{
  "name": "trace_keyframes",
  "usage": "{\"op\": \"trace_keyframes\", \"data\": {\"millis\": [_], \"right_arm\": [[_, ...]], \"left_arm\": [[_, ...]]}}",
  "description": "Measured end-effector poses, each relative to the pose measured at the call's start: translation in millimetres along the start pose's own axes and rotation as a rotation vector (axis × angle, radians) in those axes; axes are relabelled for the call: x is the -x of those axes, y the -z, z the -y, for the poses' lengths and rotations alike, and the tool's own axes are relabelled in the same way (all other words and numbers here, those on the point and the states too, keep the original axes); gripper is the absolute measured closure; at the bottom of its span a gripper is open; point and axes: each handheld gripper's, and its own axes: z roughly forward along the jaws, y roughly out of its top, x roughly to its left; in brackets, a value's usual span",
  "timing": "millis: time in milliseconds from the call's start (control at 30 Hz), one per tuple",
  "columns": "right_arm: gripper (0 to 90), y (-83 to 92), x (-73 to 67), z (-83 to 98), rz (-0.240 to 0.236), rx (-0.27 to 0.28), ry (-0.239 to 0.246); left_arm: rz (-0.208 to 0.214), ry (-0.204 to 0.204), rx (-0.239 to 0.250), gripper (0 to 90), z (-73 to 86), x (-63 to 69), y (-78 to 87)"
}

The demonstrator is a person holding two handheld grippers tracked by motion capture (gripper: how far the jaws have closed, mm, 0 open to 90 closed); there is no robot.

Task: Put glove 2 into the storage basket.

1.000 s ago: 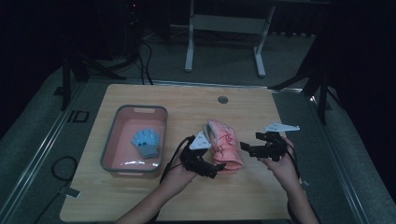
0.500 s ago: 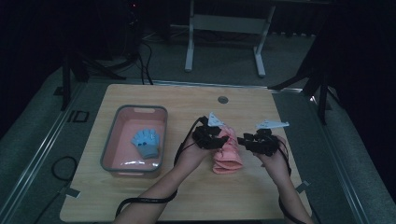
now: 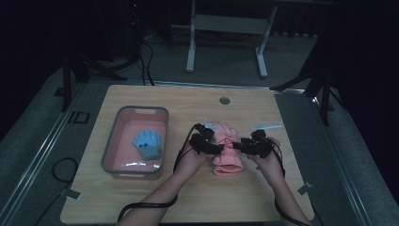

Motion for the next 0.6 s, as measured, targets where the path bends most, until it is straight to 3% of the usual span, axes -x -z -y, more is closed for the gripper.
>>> {"op": "trace_keyframes", "data": {"millis": [33, 100, 233, 367, 467, 533, 600], "right_arm": [[47.3, -4.4, 1.5, 1.2, -0.007, -0.012, -0.013], [45.5, -15.5, 6.7, 5.0, -0.017, -0.048, -0.068], [41.5, -25.6, 17.0, 8.4, -0.067, -0.089, -0.152], [44.5, -35.9, 25.9, 9.3, -0.129, -0.139, -0.228], [53.9, -39.6, 28.9, 8.6, -0.187, -0.153, -0.239], [61.7, -39.7, 27.2, 7.6, -0.193, -0.154, -0.234], [68.0, -38.7, 22.0, 6.7, -0.170, -0.145, -0.208]], "left_arm": [[0.035, 0.051, -0.012, 36.5, 4.9, -5.3, -8.1], [0.058, 0.086, -0.026, 35.0, 7.2, -8.8, -13.5], [0.088, 0.127, -0.039, 33.4, 12.1, -13.0, -22.1], [0.141, 0.166, -0.055, 34.9, 12.9, -18.3, -27.8], [0.165, 0.160, -0.050, 43.1, 14.0, -20.7, -28.4], [0.177, 0.153, -0.043, 51.8, 13.7, -20.6, -27.6], [0.186, 0.160, -0.041, 59.6, 13.5, -21.7, -26.9]]}}
